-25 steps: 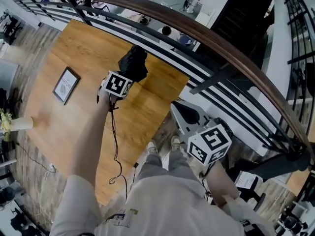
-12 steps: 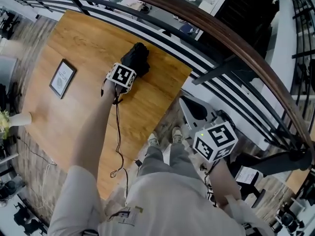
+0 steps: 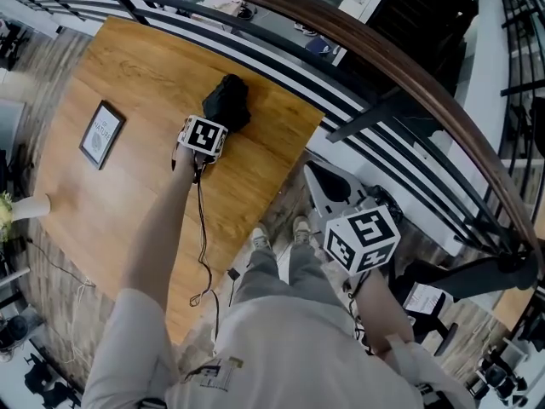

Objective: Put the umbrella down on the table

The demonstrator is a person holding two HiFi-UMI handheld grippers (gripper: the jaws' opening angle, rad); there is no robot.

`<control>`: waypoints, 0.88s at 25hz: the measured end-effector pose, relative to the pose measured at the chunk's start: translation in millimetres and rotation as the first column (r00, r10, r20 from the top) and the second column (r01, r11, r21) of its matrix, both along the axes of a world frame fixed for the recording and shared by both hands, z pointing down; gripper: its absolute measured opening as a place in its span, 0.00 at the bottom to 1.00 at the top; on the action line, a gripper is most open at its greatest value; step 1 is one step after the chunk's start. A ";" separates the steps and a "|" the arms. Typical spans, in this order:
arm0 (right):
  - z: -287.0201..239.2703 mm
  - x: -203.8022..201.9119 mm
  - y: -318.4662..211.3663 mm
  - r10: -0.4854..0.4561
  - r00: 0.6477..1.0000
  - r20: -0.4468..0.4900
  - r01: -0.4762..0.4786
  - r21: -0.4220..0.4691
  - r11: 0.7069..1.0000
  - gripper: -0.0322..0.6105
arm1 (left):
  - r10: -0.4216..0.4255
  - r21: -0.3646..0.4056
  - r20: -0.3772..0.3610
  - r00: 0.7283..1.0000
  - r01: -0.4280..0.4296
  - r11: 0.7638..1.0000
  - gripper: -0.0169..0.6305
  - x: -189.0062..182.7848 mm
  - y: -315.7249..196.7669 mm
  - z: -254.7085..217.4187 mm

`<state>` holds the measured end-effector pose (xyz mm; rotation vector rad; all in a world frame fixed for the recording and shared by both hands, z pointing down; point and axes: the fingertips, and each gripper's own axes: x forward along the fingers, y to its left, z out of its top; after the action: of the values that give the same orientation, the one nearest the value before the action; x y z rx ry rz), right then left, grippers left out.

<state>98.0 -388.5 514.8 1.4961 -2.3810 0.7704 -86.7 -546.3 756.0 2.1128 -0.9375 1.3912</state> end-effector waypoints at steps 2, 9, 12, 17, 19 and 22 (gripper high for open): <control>-2.7 -0.6 -1.0 0.000 1.000 -0.009 0.000 0.014 1.000 0.09 | 0.000 0.008 -0.025 1.000 0.000 1.000 0.52 1.3 3.2 -15.9; -31.7 -19.2 -0.3 -0.046 0.998 -0.030 0.049 0.094 0.994 0.09 | -0.011 0.063 -0.120 0.993 0.019 0.998 0.51 -7.5 8.8 -71.5; -46.4 -27.7 1.0 -0.066 0.998 -0.021 0.068 0.123 0.990 0.09 | 0.049 0.127 -0.125 0.991 -0.033 0.991 0.43 -7.2 17.5 -97.1; -79.4 -35.8 18.7 -0.077 0.997 -0.015 0.078 0.194 0.978 0.09 | 0.073 0.216 -0.173 0.982 -0.035 0.976 0.39 -8.6 45.1 -147.5; -95.4 -42.2 28.9 -0.101 0.995 0.014 0.095 0.220 0.971 0.09 | 0.053 0.263 -0.201 0.978 0.002 0.965 0.37 -15.0 56.2 -176.9; -126.4 -48.4 45.0 -0.132 0.990 0.048 0.115 0.258 0.959 0.09 | 0.055 0.333 -0.240 0.969 0.029 0.942 0.31 -19.3 73.3 -223.3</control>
<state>49.6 -343.5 388.4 1.4118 -2.6780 0.5064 -106.0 -473.0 532.7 2.4740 -1.1212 0.9944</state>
